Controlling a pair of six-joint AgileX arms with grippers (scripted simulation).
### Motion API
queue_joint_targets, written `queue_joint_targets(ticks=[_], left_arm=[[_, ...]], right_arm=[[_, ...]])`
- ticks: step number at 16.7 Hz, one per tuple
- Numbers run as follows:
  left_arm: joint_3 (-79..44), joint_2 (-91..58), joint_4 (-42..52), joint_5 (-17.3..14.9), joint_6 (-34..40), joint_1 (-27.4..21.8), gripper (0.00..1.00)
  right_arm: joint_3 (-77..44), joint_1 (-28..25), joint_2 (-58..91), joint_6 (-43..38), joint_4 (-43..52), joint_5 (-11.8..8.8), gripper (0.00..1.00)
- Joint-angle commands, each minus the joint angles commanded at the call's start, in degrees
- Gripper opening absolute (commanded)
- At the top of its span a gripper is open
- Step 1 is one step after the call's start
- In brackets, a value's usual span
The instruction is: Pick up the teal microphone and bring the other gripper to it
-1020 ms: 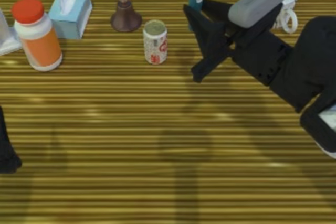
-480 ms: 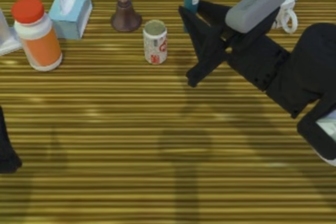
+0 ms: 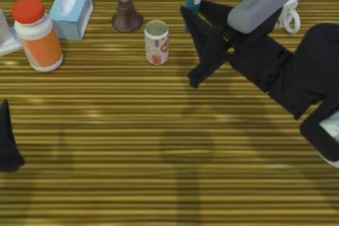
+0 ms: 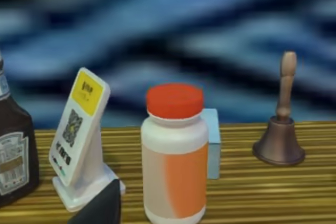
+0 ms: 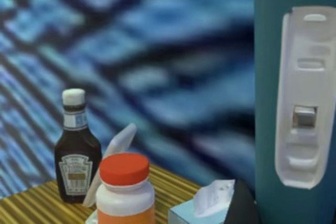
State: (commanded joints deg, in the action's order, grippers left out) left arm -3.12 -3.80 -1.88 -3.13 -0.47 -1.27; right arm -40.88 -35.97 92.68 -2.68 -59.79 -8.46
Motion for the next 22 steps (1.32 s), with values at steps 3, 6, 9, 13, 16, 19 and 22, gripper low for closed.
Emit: queue_joint_targets(ticks=[3,6,9,13,16,19,22], left_arm=[[-6.3,-9.3,-3.8,-6.3,-1.0,-2.5,1.00],[-14.1,-23.4,-8.2,-14.3,-2.1,-5.6,1.00],[-22.0,-38.9,-12.7,-22.8,-3.2,-9.0,1.00],[-31.6,-55.0,-18.3,-32.8,-4.4,-12.9,1.00],[-37.3,-63.7,-21.7,-38.3,-5.3,-15.1,1.00],[-40.2,-67.6,-23.5,-41.0,-5.9,-16.2,1.00],[-40.3,-67.7,-23.6,-41.1,-5.9,-16.2,1.00]], right_arm=[[0.0,0.0,0.0,0.0,0.0,0.0,0.00],[0.0,0.0,0.0,0.0,0.0,0.0,0.00],[0.0,0.0,0.0,0.0,0.0,0.0,0.00],[0.0,0.0,0.0,0.0,0.0,0.0,0.00],[0.0,0.0,0.0,0.0,0.0,0.0,0.00],[0.0,0.0,0.0,0.0,0.0,0.0,0.00],[0.0,0.0,0.0,0.0,0.0,0.0,0.00]])
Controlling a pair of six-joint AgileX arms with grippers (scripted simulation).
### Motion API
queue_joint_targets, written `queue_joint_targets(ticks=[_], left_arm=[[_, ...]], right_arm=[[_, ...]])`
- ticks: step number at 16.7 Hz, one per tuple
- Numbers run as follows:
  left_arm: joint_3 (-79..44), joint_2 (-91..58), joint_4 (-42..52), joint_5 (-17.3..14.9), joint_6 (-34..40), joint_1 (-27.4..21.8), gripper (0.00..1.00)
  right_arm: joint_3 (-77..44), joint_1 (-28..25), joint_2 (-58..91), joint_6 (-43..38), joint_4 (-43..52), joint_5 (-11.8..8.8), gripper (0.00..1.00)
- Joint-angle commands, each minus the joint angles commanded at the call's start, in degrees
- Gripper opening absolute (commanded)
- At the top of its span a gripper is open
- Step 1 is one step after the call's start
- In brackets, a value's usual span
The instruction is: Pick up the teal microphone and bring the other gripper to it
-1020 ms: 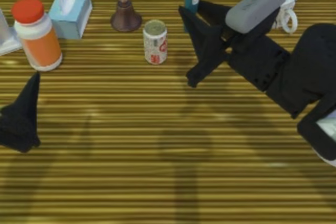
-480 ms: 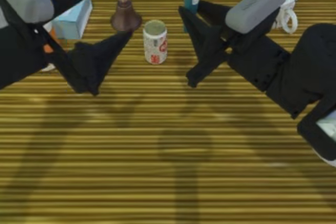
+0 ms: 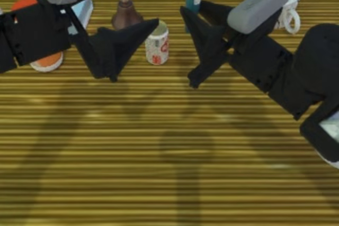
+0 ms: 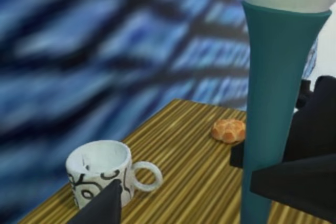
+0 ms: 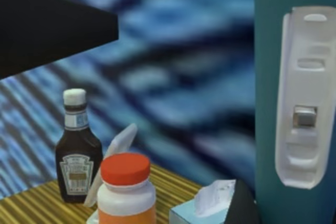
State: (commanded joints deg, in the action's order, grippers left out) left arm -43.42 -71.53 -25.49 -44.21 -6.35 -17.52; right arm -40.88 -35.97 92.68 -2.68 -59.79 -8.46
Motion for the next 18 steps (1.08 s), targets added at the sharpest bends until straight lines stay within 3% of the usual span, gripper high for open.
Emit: queue_joint_targets(ticks=[4,12,17,18], left_arm=[[-1.7,-2.1,-0.5,1.3,0.1,-1.3,1.00],[-14.0,-17.7,-4.2,11.2,0.5,-11.5,1.00],[-14.7,-18.6,-4.4,11.8,0.6,-12.1,1.00],[-14.7,-18.6,-4.4,11.8,0.6,-12.1,0.92]], right_arm=[[0.0,0.0,0.0,0.0,0.0,0.0,0.00],[0.0,0.0,0.0,0.0,0.0,0.0,0.00],[0.0,0.0,0.0,0.0,0.0,0.0,0.00],[0.0,0.0,0.0,0.0,0.0,0.0,0.00]])
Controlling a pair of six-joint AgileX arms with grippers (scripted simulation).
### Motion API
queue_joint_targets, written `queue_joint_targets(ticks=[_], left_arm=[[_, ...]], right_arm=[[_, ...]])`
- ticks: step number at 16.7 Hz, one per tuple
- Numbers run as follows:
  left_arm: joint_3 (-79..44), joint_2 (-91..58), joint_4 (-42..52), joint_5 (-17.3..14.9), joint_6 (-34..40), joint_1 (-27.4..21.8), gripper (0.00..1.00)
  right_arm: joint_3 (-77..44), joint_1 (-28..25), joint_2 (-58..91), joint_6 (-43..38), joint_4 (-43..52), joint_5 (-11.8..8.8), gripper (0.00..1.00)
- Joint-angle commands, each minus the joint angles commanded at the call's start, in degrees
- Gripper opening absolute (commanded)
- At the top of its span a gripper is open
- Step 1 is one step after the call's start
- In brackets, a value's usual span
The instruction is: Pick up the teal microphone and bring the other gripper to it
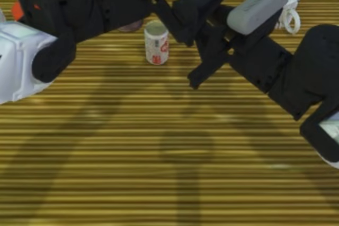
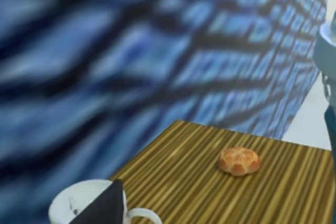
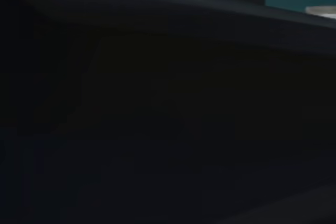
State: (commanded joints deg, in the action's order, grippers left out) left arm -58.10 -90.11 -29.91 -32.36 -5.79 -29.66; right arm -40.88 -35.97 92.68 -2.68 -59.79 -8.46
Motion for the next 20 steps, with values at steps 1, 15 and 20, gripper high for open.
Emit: queue_joint_targets(ticks=[1,15,20], left_arm=[[0.0,0.0,0.0,0.0,0.0,0.0,0.85],[0.0,0.0,0.0,0.0,0.0,0.0,0.00],[0.0,0.0,0.0,0.0,0.0,0.0,0.00]], right_arm=[[0.0,0.0,0.0,0.0,0.0,0.0,0.00],[0.0,0.0,0.0,0.0,0.0,0.0,0.00],[0.0,0.0,0.0,0.0,0.0,0.0,0.00]])
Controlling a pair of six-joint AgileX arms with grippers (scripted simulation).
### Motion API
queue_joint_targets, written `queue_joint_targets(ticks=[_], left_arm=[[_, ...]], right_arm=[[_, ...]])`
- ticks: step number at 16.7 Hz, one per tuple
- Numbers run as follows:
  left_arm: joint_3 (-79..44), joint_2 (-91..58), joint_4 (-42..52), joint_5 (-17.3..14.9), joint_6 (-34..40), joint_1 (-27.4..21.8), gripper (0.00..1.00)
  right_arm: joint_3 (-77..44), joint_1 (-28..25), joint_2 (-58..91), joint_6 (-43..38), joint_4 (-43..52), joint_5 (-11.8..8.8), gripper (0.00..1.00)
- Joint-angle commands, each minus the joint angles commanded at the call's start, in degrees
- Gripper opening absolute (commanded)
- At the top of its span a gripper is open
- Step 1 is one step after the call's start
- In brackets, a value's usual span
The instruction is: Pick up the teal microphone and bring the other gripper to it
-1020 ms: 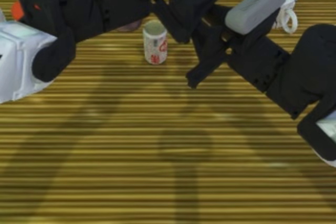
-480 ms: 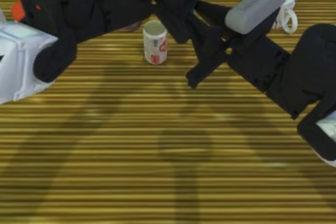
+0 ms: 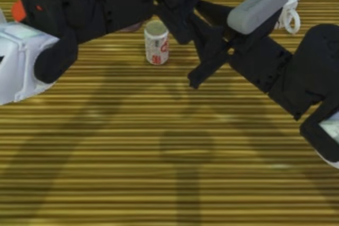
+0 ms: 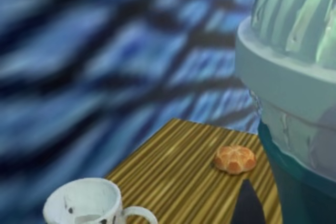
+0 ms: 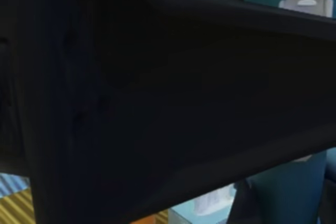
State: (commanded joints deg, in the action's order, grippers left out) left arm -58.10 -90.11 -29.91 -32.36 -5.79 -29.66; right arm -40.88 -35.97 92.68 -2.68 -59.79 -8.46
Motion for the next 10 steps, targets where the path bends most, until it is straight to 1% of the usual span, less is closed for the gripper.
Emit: queue_joint_targets(ticks=[1,10], left_arm=[[0.0,0.0,0.0,0.0,0.0,0.0,0.00],[0.0,0.0,0.0,0.0,0.0,0.0,0.00]], right_arm=[[0.0,0.0,0.0,0.0,0.0,0.0,0.00],[0.0,0.0,0.0,0.0,0.0,0.0,0.68]])
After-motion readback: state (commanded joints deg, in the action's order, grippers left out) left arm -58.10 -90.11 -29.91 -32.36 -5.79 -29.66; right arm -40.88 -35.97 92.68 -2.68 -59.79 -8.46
